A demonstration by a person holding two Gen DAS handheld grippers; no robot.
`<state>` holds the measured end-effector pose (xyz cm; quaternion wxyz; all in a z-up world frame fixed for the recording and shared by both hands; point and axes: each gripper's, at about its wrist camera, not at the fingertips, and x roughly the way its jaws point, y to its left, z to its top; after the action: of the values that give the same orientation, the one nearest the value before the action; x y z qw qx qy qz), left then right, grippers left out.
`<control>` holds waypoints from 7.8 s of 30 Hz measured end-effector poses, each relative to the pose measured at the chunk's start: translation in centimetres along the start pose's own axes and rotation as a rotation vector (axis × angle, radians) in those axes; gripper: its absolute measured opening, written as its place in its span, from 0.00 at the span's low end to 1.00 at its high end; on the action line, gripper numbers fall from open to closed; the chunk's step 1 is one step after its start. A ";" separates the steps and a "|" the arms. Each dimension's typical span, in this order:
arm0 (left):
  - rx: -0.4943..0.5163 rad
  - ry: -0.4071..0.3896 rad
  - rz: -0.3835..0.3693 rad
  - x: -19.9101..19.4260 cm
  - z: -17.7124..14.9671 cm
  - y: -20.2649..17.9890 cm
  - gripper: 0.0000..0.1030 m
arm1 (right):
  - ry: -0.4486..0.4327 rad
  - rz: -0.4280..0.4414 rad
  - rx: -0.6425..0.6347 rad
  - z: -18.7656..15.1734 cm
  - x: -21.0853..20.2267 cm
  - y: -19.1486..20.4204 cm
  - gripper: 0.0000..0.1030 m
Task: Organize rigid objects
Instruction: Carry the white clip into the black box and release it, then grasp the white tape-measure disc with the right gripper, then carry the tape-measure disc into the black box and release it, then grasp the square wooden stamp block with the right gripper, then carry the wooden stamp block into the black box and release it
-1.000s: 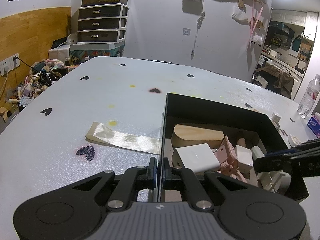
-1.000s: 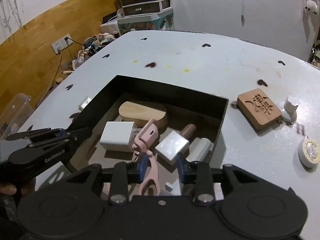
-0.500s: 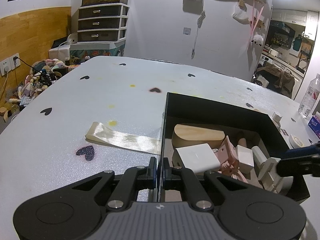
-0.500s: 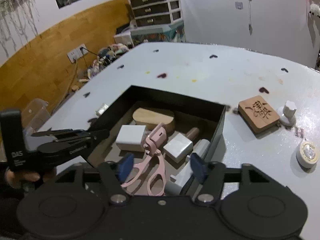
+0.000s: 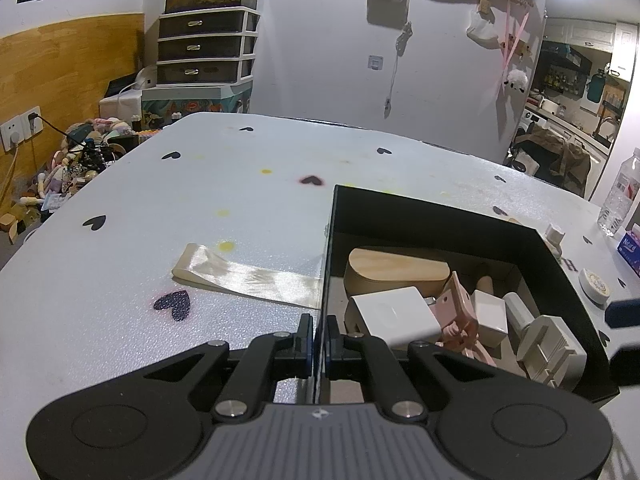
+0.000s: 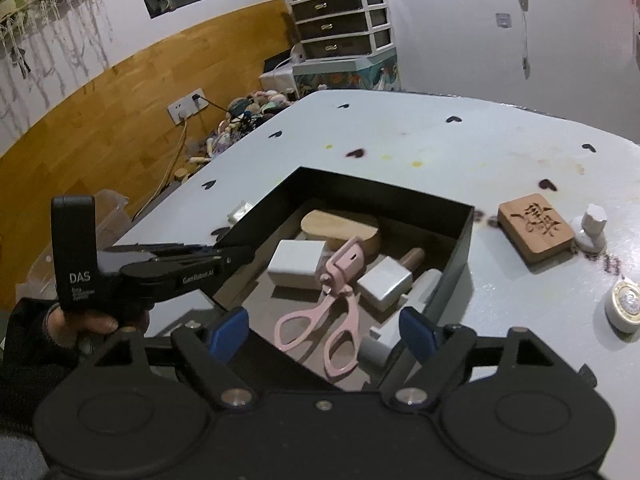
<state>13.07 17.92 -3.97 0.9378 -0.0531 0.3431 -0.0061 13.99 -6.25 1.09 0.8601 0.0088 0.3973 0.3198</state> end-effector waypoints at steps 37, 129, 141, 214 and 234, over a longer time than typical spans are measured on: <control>-0.004 0.001 0.003 -0.3 0.0 0.2 0.05 | -0.159 -0.663 0.276 -3.1 3.4 -18.2 0.55; -0.006 -0.001 0.002 -0.3 -0.2 -0.1 0.05 | -0.264 -0.354 0.080 0.5 0.5 -10.0 0.90; -0.003 0.000 0.008 -0.3 -0.1 -0.1 0.05 | -0.204 -0.337 -0.012 3.1 7.2 -17.2 0.54; -0.003 0.011 0.030 0.1 0.3 -0.8 0.05 | -0.064 -0.327 -0.027 3.6 9.9 -17.9 0.76; -0.007 0.004 0.025 0.1 0.4 -0.7 0.04 | -0.176 -0.109 0.184 6.1 0.9 -6.6 0.76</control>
<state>13.39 17.31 -3.62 0.9369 -0.0519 0.3458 0.0065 22.21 -9.57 2.82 0.9031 0.0942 0.3481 0.2330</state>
